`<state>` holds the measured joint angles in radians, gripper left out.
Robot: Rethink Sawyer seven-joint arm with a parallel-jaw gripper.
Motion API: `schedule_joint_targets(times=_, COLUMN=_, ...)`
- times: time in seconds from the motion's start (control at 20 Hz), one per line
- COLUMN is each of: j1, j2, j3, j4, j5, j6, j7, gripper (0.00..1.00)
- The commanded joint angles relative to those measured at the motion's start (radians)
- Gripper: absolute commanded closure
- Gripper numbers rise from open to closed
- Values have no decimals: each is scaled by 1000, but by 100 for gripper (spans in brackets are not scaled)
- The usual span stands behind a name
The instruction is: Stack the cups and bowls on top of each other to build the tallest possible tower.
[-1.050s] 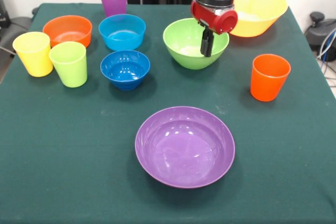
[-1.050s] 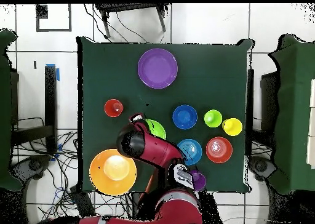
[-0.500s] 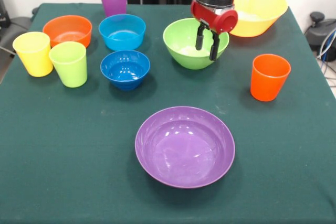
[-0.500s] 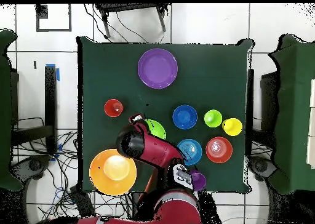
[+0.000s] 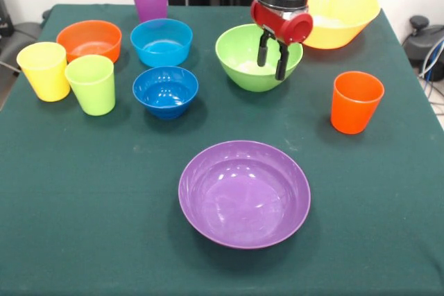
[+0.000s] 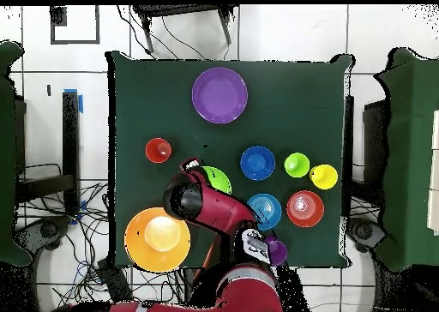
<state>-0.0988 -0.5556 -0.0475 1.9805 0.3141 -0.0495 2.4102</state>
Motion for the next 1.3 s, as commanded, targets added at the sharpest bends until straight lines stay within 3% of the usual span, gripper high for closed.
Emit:
schedule_joint_targets(times=0.05, j1=-16, j2=34, j3=99, j4=-32, j5=-21, j6=24, j7=100, gripper=0)
schedule_joint_targets(times=0.75, j1=-19, j2=82, j3=111, j4=-49, j5=-38, j6=-37, j7=102, gripper=0)
schedule_joint_targets(times=0.8, j1=-12, j2=82, j3=104, j4=-50, j5=-37, j6=-40, j7=102, gripper=100)
schedule_joint_targets(times=1.3, j1=-18, j2=78, j3=109, j4=-49, j5=-26, j6=-27, j7=109, gripper=100)
